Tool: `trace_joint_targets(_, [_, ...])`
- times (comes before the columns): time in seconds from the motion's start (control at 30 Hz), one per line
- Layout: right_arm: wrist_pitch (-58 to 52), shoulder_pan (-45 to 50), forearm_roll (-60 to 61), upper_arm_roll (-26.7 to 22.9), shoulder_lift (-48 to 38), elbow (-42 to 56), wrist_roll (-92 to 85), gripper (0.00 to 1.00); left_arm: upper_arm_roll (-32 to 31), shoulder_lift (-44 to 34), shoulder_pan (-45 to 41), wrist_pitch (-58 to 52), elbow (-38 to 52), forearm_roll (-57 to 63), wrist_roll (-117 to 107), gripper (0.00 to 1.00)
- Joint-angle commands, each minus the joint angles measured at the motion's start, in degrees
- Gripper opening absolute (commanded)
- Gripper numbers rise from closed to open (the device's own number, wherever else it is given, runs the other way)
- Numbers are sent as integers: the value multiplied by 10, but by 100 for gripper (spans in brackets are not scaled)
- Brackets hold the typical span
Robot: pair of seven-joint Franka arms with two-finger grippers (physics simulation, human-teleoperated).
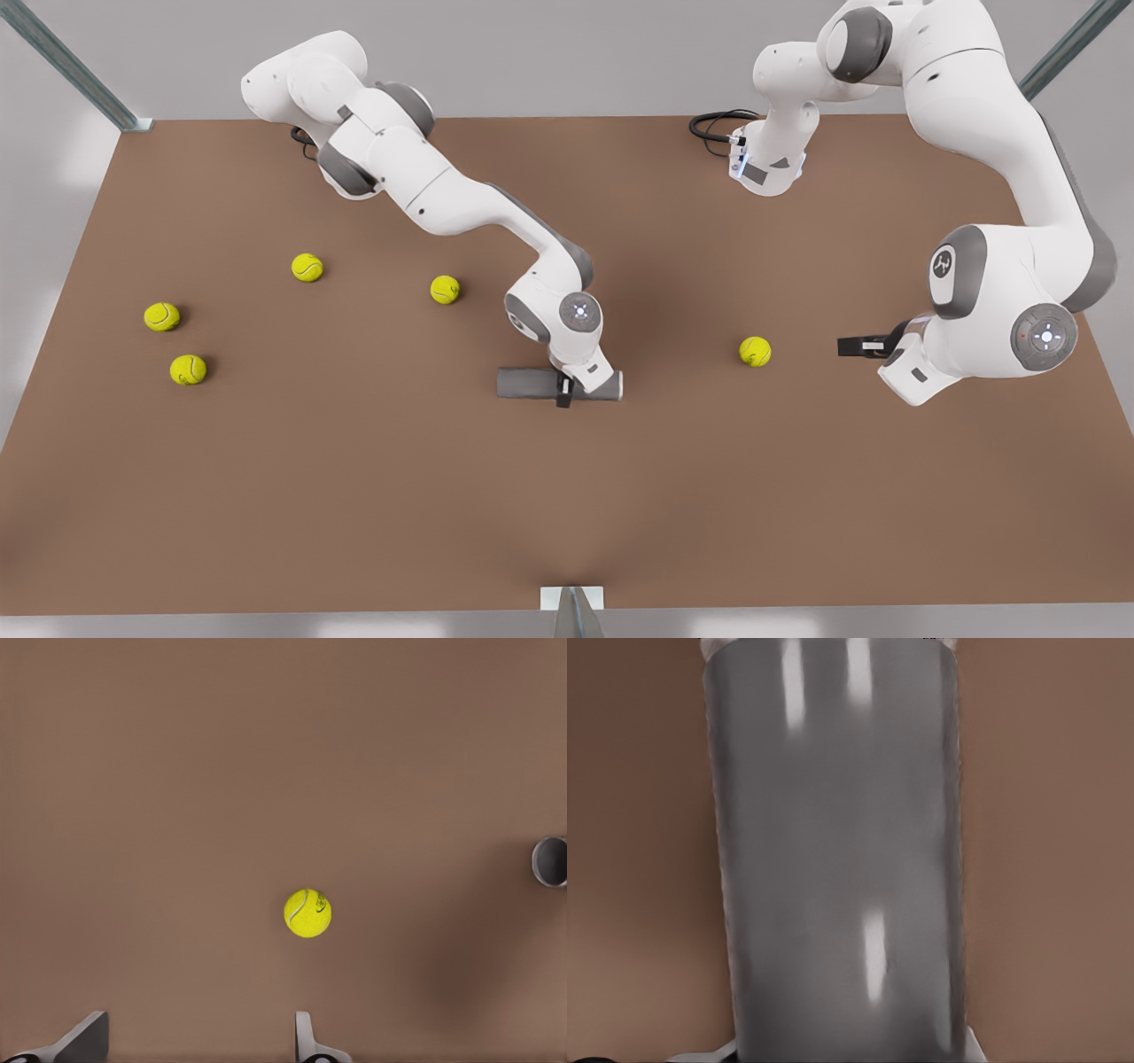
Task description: Put the tennis tube upright
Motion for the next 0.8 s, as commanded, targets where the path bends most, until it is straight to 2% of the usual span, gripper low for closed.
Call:
trace_joint_targets(0.0, [11, -1, -46, 2, 2, -2, 21, 100, 0, 2, 1, 0, 0, 0, -1, 100])
trace_joint_targets(0.5, [-7, 0, -46, 5, 9, -3, 21, 100, 1, 2, 1, 3, -16, 0, 0, 100])
trace_joint_targets(0.77, [18, -7, -46, 5, 22, -3, 20, 100, 1, 2, 1, 2, -17, 0, 0, 100])
